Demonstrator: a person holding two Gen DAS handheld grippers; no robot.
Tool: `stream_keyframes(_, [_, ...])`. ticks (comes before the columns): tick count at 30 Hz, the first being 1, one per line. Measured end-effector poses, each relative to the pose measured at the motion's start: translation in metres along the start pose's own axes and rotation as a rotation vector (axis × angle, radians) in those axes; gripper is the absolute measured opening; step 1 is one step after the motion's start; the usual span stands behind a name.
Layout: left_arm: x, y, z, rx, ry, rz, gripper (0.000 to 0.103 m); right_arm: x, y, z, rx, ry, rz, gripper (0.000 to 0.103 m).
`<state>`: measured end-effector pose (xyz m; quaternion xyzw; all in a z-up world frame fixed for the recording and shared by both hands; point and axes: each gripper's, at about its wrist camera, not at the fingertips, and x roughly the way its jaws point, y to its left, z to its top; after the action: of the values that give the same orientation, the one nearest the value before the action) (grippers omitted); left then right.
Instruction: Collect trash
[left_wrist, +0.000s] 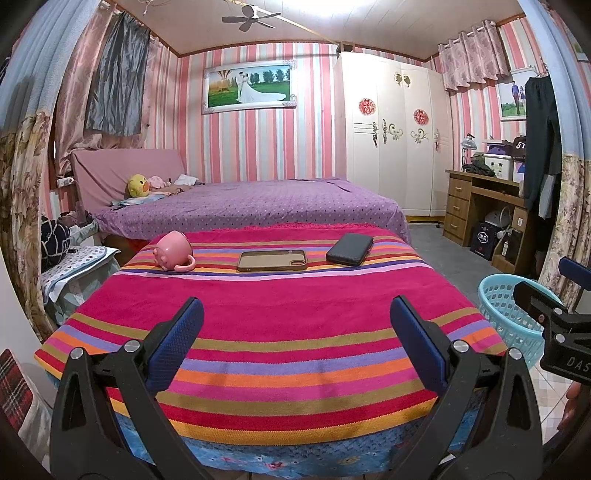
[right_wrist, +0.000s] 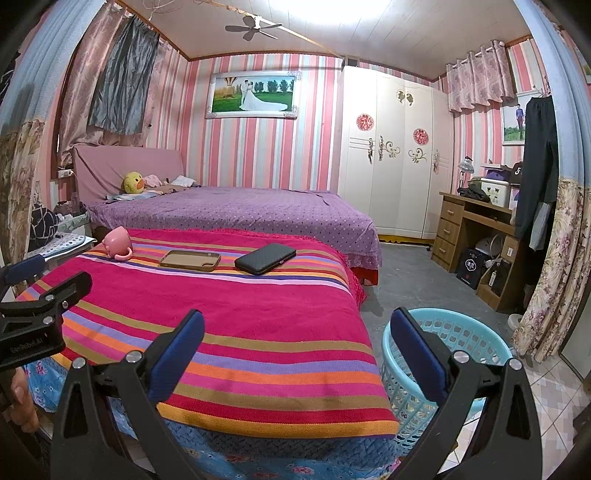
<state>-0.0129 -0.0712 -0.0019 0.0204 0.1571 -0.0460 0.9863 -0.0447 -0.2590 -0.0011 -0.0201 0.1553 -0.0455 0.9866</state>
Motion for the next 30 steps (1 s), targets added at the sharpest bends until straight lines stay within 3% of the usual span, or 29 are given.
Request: stream_keyframes(30, [0.0004, -0.0011, -0.0004, 0.002, -0.002, 0.0, 0.097, 0.0017, 0.0002, -0.0012, 0.0, -0.003, -0.001, 0.098])
